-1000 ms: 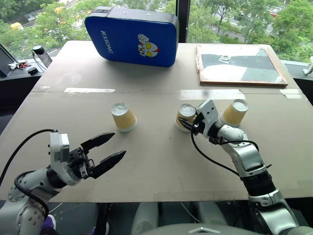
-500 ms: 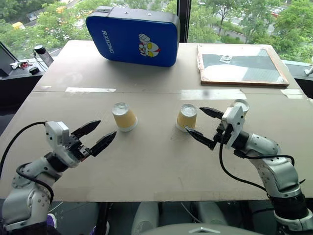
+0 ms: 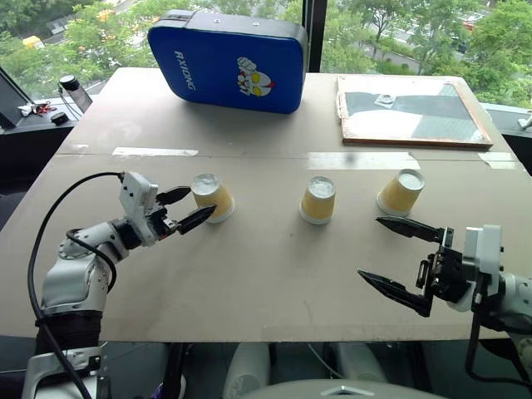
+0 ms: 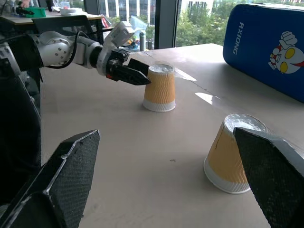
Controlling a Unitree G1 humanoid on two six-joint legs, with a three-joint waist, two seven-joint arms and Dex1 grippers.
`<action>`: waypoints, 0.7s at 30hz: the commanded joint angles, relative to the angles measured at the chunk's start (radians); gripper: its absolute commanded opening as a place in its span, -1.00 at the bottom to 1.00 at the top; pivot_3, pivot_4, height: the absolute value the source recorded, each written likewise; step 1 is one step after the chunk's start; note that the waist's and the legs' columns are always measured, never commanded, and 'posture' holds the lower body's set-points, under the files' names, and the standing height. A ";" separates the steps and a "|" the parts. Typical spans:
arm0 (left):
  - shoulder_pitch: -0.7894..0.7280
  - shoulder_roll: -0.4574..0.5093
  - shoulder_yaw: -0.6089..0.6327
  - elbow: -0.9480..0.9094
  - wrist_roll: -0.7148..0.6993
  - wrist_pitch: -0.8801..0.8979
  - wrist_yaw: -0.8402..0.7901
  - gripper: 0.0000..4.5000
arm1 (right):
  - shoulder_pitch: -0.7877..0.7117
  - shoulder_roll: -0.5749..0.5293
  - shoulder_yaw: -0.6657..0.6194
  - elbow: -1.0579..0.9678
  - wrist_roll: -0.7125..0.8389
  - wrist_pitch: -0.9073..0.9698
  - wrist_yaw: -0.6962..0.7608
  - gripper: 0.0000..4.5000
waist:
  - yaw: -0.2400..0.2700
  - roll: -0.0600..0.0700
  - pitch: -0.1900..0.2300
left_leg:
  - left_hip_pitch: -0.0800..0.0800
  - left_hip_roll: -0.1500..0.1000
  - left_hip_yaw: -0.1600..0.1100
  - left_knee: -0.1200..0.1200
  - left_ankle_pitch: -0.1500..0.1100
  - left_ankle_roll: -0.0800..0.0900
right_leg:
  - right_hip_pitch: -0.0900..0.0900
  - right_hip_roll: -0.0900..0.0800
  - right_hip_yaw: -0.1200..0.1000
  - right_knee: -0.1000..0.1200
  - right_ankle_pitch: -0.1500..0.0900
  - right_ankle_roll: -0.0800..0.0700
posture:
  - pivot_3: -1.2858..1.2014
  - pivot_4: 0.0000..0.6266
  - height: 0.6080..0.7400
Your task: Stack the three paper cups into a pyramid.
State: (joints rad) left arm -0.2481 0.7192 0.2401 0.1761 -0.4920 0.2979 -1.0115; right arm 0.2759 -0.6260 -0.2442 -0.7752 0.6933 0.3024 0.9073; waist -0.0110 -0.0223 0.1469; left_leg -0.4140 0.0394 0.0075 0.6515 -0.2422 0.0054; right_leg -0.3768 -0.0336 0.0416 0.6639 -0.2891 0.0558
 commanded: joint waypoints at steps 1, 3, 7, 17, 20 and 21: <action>-0.038 0.010 -0.013 0.024 0.020 -0.024 -0.028 0.81 | 0.013 -0.012 -0.027 -0.046 0.025 -0.030 0.007 1.00 | -0.002 0.000 0.000 | 0.000 0.000 0.000 0.000 0.000 0.000 | 0.000 0.000 0.000 0.000 0.000 0.000 | 0.03 -0.52 1.00; -0.060 0.004 -0.031 0.053 0.029 -0.033 -0.041 0.68 | 0.037 -0.007 -0.029 -0.058 0.023 -0.039 0.005 1.00 | -0.002 0.000 0.000 | 0.000 0.000 0.000 0.000 0.000 0.000 | 0.000 0.000 0.000 0.000 0.000 0.000 | 0.03 -0.52 1.00; -0.100 -0.016 -0.042 0.065 0.016 -0.030 -0.063 0.13 | 0.085 -0.001 -0.046 -0.073 0.013 -0.058 -0.010 1.00 | 0.003 0.000 0.000 | 0.000 0.000 -0.001 0.000 0.000 0.000 | 0.000 0.000 -0.001 0.000 0.000 0.000 | 0.03 -0.52 1.00; -0.260 -0.105 -0.150 0.078 0.007 0.025 -0.149 0.13 | 0.179 0.022 -0.041 -0.112 -0.037 -0.096 -0.070 1.00 | 0.012 -0.001 0.000 | -0.001 -0.001 0.000 0.001 0.000 0.000 | 0.001 0.000 -0.002 0.000 0.000 0.000 | 0.03 -0.52 1.00; -0.308 -0.152 -0.201 0.104 0.037 0.006 -0.165 0.13 | 0.205 0.035 -0.039 -0.129 -0.057 -0.105 -0.096 1.00 | 0.007 -0.001 0.000 | -0.001 -0.001 0.000 0.002 0.000 0.000 | 0.001 0.000 -0.001 0.000 0.000 0.000 | 0.03 -0.52 1.00; -0.319 -0.164 -0.213 0.112 0.044 -0.002 -0.168 0.13 | 0.211 0.038 -0.039 -0.135 -0.062 -0.107 -0.104 1.00 | 0.006 -0.001 0.000 | -0.001 -0.001 0.000 0.002 0.000 0.000 | 0.001 0.000 -0.001 0.001 0.000 0.000 | 0.03 -0.52 1.00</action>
State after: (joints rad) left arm -0.5428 0.5606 0.0296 0.2909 -0.4557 0.3179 -1.1666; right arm 0.4839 -0.5924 -0.2713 -0.8661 0.6349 0.2174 0.8183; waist -0.0051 -0.0232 0.1468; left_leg -0.4147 0.0387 0.0069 0.6531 -0.2421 0.0053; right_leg -0.3762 -0.0332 0.0410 0.6645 -0.2891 0.0560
